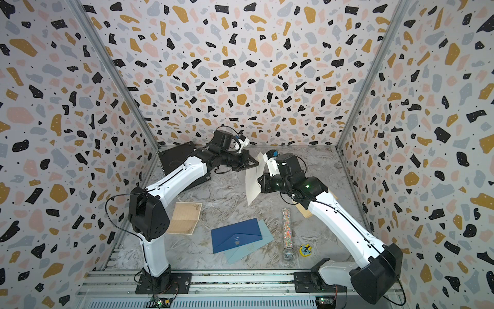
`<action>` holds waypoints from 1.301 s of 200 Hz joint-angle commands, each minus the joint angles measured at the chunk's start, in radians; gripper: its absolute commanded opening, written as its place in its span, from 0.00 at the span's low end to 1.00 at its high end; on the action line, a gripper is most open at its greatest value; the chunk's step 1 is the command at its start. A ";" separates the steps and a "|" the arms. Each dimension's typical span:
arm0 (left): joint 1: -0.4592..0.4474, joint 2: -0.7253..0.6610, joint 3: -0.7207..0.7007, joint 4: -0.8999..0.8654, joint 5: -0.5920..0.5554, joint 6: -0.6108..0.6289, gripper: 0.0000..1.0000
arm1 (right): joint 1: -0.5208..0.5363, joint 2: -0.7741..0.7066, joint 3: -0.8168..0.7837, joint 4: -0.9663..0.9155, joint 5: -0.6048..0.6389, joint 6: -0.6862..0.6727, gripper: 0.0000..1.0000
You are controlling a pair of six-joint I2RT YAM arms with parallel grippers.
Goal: Take the letter paper out of the envelope
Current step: Take out the letter paper from the envelope.
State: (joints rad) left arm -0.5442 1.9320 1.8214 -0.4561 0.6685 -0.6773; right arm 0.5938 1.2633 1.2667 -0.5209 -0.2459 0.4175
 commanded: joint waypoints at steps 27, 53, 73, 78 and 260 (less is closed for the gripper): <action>0.004 0.031 0.077 -0.177 -0.073 0.123 0.00 | -0.003 0.000 0.090 -0.079 0.049 -0.095 0.00; 0.004 0.034 0.092 -0.214 -0.087 0.138 0.01 | 0.005 0.019 0.116 -0.129 0.084 -0.138 0.00; 0.004 0.032 0.107 -0.239 -0.096 0.142 0.05 | 0.016 0.027 0.129 -0.159 0.124 -0.172 0.00; 0.004 0.034 0.110 -0.246 -0.099 0.141 0.06 | 0.019 0.028 0.132 -0.165 0.134 -0.181 0.00; -0.010 0.066 0.105 -0.333 -0.002 -0.077 0.27 | 0.267 0.053 0.059 -0.024 0.627 -0.456 0.00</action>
State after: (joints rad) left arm -0.5457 1.9747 1.9209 -0.7532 0.6281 -0.6949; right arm 0.8234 1.3270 1.3487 -0.6571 0.2581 0.0456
